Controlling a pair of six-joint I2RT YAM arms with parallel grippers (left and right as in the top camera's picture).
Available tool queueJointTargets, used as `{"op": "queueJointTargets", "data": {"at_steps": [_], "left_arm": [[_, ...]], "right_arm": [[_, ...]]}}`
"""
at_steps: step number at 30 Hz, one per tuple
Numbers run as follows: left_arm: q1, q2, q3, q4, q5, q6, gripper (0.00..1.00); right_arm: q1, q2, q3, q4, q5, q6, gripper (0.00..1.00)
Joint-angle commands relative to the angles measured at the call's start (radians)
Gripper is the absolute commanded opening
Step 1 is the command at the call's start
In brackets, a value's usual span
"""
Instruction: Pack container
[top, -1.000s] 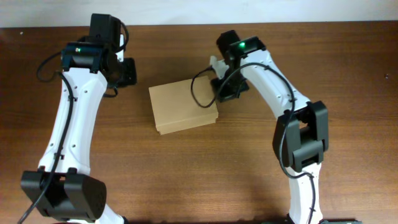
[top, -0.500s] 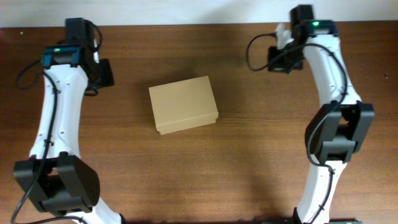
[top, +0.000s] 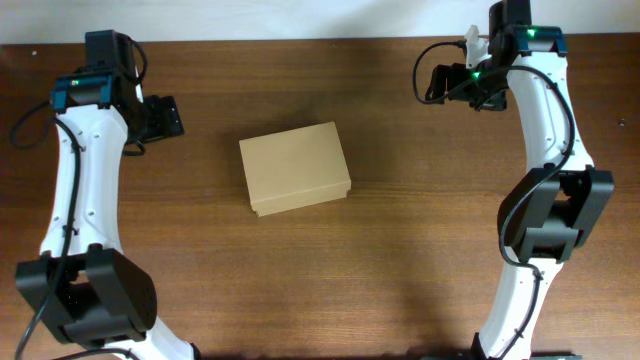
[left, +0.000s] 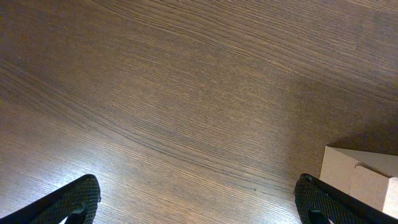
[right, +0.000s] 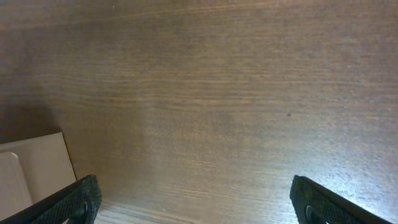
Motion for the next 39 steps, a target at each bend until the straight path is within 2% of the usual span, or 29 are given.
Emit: {"op": "queueJointTargets", "data": {"at_steps": [1,4,12,18,23,28,35,39], "left_arm": [[0.002,0.004,-0.001,0.002,-0.007,0.005,1.0],[0.003,0.004,-0.001,0.002,-0.007,0.005,1.0],[0.002,0.004,-0.001,0.002,-0.007,0.005,1.0],[0.002,0.004,-0.001,0.002,-0.007,0.005,1.0],[0.002,0.004,-0.001,0.002,-0.007,0.005,1.0],[0.002,0.004,-0.001,0.002,-0.007,0.005,1.0],[0.002,0.004,-0.001,0.002,-0.007,0.005,1.0],[0.002,0.004,-0.001,0.002,-0.007,0.005,1.0]], "right_arm": [[-0.001,-0.038,0.049,0.008,-0.021,-0.008,0.99],[0.01,-0.045,0.132,-0.014,-0.021,-0.04,0.99],[0.064,-0.146,0.535,-0.086,-0.021,-0.051,0.99],[0.125,-0.247,0.711,-0.089,-0.021,0.027,0.99],[0.134,-0.326,0.743,-0.187,0.066,-0.012,0.99],[0.107,-0.415,0.743,-0.191,0.157,-0.011,0.99],[0.033,-0.571,0.74,-0.2,0.163,-0.011,0.99],[0.028,-0.701,0.642,-0.22,0.184,-0.015,0.99]]}}
